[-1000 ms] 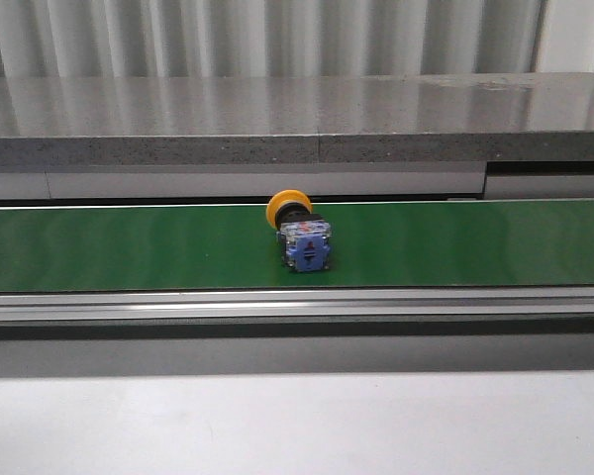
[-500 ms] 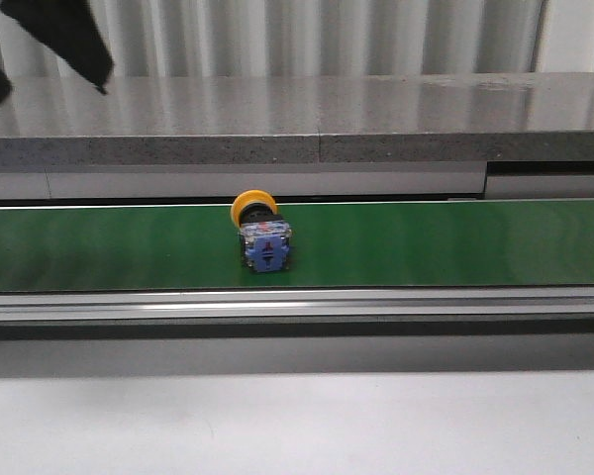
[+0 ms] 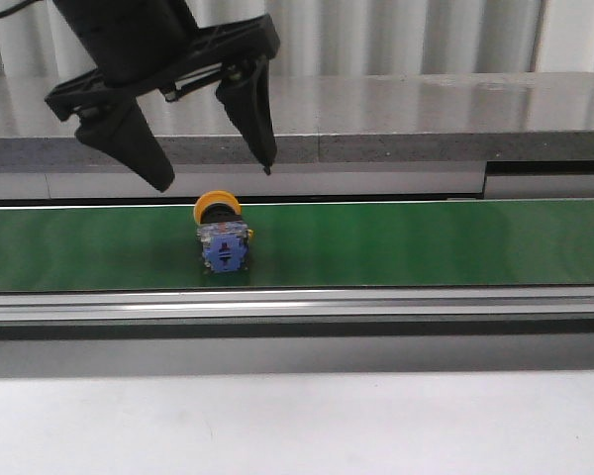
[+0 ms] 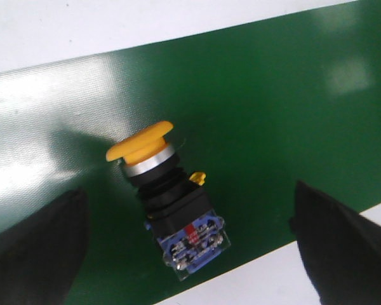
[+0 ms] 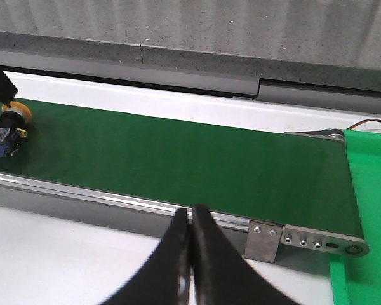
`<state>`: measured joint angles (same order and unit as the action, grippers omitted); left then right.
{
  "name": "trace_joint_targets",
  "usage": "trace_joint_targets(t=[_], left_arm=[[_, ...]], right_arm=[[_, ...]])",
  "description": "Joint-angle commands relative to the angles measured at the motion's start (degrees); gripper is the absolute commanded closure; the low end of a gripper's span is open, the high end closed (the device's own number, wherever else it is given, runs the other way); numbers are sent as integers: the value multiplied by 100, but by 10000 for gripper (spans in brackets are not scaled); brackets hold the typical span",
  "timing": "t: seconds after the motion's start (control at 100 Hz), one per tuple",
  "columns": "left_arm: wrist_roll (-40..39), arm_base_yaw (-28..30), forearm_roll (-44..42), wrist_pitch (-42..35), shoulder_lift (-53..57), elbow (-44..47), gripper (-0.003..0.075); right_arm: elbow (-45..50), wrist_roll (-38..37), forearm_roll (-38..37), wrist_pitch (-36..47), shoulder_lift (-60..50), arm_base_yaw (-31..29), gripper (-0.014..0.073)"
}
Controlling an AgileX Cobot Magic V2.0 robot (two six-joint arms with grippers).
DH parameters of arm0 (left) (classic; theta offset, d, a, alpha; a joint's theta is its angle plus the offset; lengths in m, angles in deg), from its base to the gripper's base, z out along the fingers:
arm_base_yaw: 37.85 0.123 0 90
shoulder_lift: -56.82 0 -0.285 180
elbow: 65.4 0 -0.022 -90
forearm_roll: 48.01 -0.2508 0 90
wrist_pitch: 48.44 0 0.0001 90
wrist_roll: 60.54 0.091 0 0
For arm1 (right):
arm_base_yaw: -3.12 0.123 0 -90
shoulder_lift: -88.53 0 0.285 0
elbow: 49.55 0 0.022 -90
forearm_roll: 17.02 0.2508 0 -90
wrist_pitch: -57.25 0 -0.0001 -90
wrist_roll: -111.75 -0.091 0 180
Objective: Move button from right to left
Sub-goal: 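Lower the open left gripper over the button on the belt, then close the left gripper on the button and lift it off the belt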
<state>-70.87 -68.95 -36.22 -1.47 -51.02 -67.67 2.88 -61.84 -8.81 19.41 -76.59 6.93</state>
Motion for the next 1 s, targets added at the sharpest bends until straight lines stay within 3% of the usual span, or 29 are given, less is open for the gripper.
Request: trace_joint_targets(t=[0.0,0.38,0.48,0.63,0.7,0.99], left_arm=[[-231,-41,85,57,78,-265,99],[-417,-41,-47,199,-420,-270,112],[-559,-41,-133,199,-420,-270,207],[-559,-41,-174,246,-420,-270,493],[-559,-41,-185,246,-420,-270,560],[-559,-41,-200,321,-206,-278,575]], right_arm=[[-128,34,43,424,58,8,660],[-128,34,43,424,58,8,660],[-128,34,43,424,58,8,660],[-128,34,43,424,58,8,660],[-128,34,43,424,58,8,660],[-128,34,43,424,58,8,660]])
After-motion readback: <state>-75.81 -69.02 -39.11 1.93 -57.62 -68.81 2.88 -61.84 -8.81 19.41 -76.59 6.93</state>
